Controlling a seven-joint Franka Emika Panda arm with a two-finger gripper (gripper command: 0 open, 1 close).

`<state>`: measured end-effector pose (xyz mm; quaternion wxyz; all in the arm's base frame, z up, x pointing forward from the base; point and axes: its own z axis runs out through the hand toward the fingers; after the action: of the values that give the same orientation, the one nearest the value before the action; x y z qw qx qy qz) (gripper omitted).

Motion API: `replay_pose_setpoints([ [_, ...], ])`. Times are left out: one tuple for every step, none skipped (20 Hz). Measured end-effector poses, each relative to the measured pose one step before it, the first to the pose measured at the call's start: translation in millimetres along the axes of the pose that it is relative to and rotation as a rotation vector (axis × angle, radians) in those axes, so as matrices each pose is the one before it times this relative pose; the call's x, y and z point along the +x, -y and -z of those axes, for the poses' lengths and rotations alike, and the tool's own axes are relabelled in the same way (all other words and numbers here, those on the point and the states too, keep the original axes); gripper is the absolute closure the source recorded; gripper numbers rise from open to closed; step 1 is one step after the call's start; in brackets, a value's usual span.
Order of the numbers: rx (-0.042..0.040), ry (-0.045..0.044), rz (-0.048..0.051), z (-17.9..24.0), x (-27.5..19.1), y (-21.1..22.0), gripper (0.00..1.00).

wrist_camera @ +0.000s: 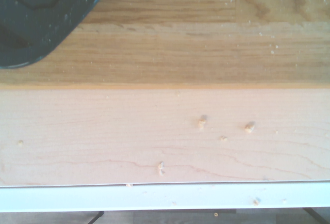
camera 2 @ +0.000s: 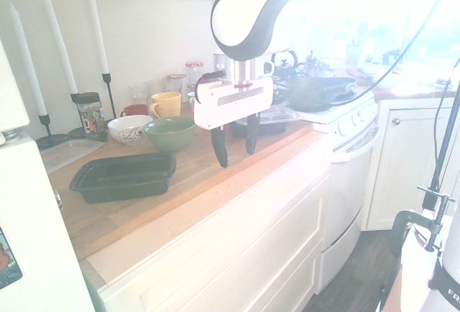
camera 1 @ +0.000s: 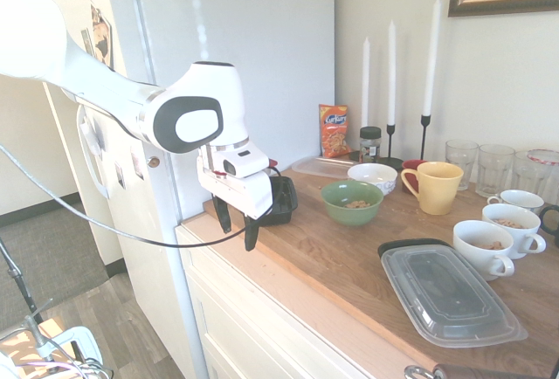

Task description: Pour the cereal into the box

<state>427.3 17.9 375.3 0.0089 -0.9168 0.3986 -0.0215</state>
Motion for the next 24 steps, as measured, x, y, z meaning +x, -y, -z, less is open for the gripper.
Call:
replay_pose_setpoints([
  [-0.00143, 0.0011, 0.00014, -0.59, -0.05, -0.07, 0.0],
  [-0.00387, 0.00245, 0.00054, -1.55, -0.72, -0.9, 0.0],
  [0.001, -0.003, 0.00142, 0.96, 0.52, 0.49, 0.0],
  [0.00599, -0.00787, 0.00189, 4.02, 2.39, 2.61, 0.0],
  [0.00888, -0.01066, 0.00106, 5.55, 3.88, 3.86, 0.0],
  [0.01089, -0.01215, -0.00134, 6.74, 6.04, 5.11, 0.0],
  [0.00989, -0.01248, -0.00197, 7.09, 8.35, 6.01, 0.0],
  [0.00534, -0.01163, -0.0039, 6.03, 10.41, 5.71, 0.0],
  [0.00328, -0.00678, -0.00822, 5.85, 12.94, 5.58, 0.0],
  [-0.00016, -0.00389, -0.009, 4.76, 13.67, 5.71, 0.0],
  [-0.00074, -0.00534, -0.01048, 3.55, 15.66, 5.42, 0.0],
  [0.00023, -0.00251, -0.01425, 2.67, 16.58, 5.36, 0.0],
  [0.00155, -0.00099, -0.01377, 2.11, 15.42, 5.93, 0.0],
  [0.00161, -0.00173, -0.01141, 0.59, 13.99, 5.92, 0.0],
  [0.00081, -0.00144, -0.01042, 0.36, 12.44, 5.32, 0.0],
  [-0.00122, 0.00026, -0.00877, 0.49, 10.66, 4.76, 0.0],
  [-0.00067, 0.0022, -0.00942, -0.34, 9.45, 4.79, 0.0],
  [-0.00037, 0.004, -0.01181, -2.0, 9.83, 3.85, 0.0],
  [-0.00128, 0.00334, -0.01285, -3.96, 9.59, 2.61, 0.0],
  [0.00004, 0.00228, -0.01163, -6.26, 10.36, 3.37, 0.0],
  [0.00272, 0.00424, -0.00789, -7.07, 9.59, 3.76, 0.0],
  [0.00587, 0.00389, -0.00309, -6.73, 9.23, 4.21, 0.0],
  [0.00623, -0.00271, -0.0017, -5.8, 8.58, 4.58, 0.0],
  [0.00519, -0.00348, -0.00252, -5.2, 7.58, 4.25, 0.0],
])
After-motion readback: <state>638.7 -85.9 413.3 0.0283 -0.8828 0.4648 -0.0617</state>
